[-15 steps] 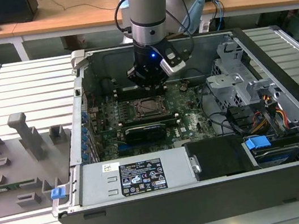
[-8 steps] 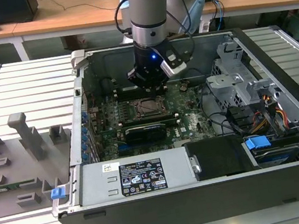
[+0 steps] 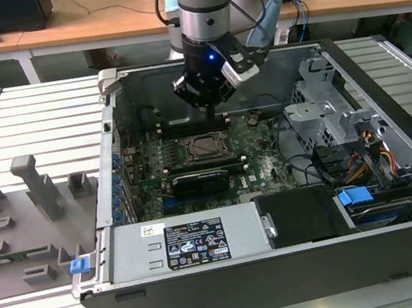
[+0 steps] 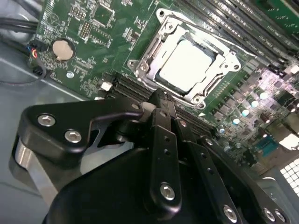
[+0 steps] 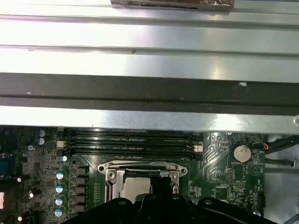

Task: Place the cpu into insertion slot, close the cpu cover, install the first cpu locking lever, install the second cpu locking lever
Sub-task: 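Install the second cpu locking lever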

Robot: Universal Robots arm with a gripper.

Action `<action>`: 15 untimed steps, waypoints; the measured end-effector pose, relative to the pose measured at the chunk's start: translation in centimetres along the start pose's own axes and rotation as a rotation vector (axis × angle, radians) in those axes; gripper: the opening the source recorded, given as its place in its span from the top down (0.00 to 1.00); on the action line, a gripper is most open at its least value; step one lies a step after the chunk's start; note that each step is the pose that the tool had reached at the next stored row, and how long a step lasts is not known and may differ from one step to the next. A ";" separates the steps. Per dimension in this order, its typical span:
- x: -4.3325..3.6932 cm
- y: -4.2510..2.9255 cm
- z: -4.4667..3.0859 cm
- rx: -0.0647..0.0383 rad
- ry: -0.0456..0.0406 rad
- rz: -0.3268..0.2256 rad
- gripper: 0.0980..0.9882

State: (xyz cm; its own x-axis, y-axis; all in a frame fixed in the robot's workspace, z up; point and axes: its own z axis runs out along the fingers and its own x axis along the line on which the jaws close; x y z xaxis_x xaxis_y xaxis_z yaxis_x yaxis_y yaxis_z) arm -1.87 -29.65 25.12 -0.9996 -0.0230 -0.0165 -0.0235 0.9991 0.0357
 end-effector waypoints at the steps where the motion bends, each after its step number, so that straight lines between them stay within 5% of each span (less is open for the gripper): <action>1: 0.01 -0.32 -0.01 0.000 0.0000 0.000 0.99; 4: 0.03 -1.30 -0.04 0.000 0.0014 0.000 0.99; 8: 0.05 -2.14 0.08 -0.001 0.0174 0.001 0.99; 15: 0.10 -3.94 0.29 -0.013 0.0179 0.001 0.99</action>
State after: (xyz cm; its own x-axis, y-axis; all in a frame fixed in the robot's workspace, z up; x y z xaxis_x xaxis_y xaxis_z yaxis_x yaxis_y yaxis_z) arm -1.87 -33.57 24.69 -0.9997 -0.0230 0.0014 -0.0229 0.9985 0.0492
